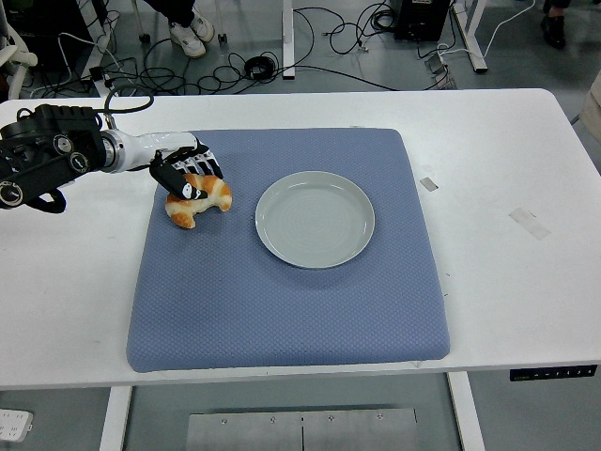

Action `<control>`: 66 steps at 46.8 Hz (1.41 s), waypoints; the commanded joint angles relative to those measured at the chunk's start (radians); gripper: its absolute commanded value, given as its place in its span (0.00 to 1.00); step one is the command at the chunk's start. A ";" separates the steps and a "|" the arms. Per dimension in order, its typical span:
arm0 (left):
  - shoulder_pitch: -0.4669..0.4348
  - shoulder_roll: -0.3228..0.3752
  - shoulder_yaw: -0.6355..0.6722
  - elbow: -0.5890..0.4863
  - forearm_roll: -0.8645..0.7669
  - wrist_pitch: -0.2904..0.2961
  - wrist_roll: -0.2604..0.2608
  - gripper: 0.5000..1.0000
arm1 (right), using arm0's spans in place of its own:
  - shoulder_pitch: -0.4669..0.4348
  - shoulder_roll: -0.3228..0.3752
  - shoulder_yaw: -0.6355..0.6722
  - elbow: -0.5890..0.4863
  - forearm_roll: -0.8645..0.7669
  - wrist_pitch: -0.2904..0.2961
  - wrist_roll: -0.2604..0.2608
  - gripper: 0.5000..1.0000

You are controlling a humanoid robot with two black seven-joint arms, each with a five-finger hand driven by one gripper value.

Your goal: Place the bread on the table

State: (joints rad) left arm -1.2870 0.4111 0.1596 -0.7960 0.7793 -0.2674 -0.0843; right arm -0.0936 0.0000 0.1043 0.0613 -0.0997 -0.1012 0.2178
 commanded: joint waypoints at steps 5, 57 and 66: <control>0.002 0.000 0.000 0.000 0.000 0.000 0.001 0.46 | 0.000 0.000 0.000 0.000 0.000 0.000 0.000 1.00; 0.000 0.025 -0.103 0.035 -0.176 0.000 0.001 0.93 | 0.000 0.000 0.000 0.000 0.000 0.000 0.000 1.00; 0.000 0.037 -0.135 0.060 -0.233 -0.001 0.001 0.94 | 0.000 0.000 0.000 0.000 0.000 0.000 0.000 1.00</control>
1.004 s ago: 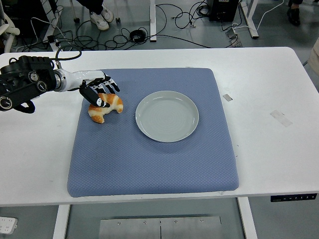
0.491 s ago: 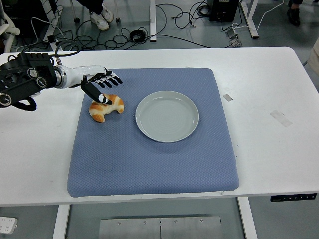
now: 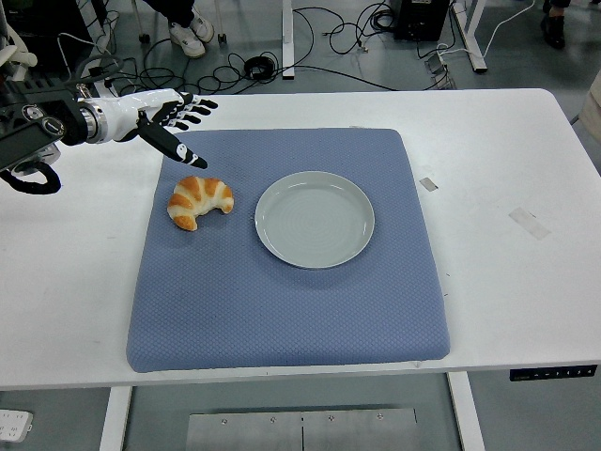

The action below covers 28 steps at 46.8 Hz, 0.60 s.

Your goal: Place the bread on the table

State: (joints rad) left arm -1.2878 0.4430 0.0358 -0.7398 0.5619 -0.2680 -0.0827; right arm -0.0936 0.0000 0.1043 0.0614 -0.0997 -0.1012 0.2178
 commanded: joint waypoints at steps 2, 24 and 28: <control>-0.001 0.006 -0.022 0.010 -0.030 0.000 0.000 0.94 | 0.000 0.000 0.000 0.000 0.000 0.000 0.000 1.00; 0.001 0.003 -0.116 0.180 -0.165 0.000 -0.002 0.94 | 0.000 0.000 0.000 0.000 0.000 0.000 0.000 1.00; 0.001 0.002 -0.116 0.209 -0.209 0.001 0.000 0.94 | 0.000 0.000 0.000 0.000 0.000 0.000 0.000 1.00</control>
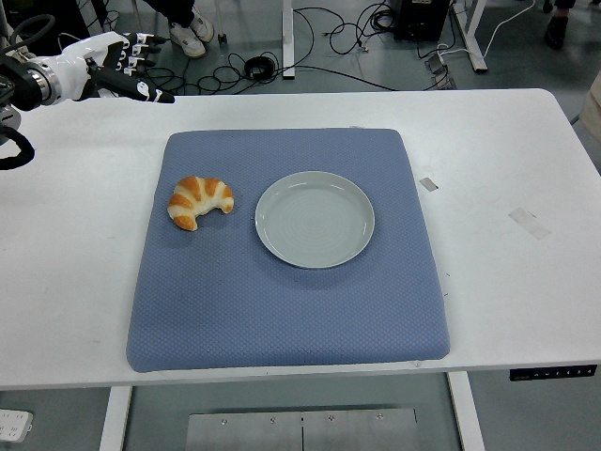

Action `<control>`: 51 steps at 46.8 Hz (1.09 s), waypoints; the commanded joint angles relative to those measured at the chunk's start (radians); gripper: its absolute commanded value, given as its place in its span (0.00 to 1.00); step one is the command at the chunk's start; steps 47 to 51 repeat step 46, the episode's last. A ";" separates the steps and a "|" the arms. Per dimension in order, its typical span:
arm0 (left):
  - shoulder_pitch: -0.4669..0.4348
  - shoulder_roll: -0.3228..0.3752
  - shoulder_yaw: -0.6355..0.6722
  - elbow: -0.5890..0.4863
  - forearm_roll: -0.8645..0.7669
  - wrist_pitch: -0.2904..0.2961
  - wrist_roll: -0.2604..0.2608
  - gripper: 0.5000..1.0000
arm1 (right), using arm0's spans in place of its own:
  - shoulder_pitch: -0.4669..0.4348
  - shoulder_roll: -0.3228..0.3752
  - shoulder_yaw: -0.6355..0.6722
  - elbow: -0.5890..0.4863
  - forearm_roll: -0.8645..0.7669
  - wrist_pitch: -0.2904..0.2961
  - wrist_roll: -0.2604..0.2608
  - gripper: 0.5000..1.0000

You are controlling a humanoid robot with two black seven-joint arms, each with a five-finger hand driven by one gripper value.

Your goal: Place the bread on the table

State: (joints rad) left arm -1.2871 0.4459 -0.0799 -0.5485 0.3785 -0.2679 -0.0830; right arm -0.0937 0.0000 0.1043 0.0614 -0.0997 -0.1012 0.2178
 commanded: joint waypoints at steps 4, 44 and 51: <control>0.000 -0.001 0.000 0.042 -0.073 -0.001 0.000 0.94 | 0.000 0.000 0.000 0.000 0.000 0.000 0.000 1.00; 0.034 -0.006 -0.164 0.071 -0.125 0.001 0.000 0.94 | -0.003 0.000 0.002 0.003 0.000 0.000 0.000 1.00; 0.034 -0.007 -0.173 0.071 -0.127 0.001 0.000 0.94 | -0.003 0.000 0.002 0.003 0.000 0.000 0.000 1.00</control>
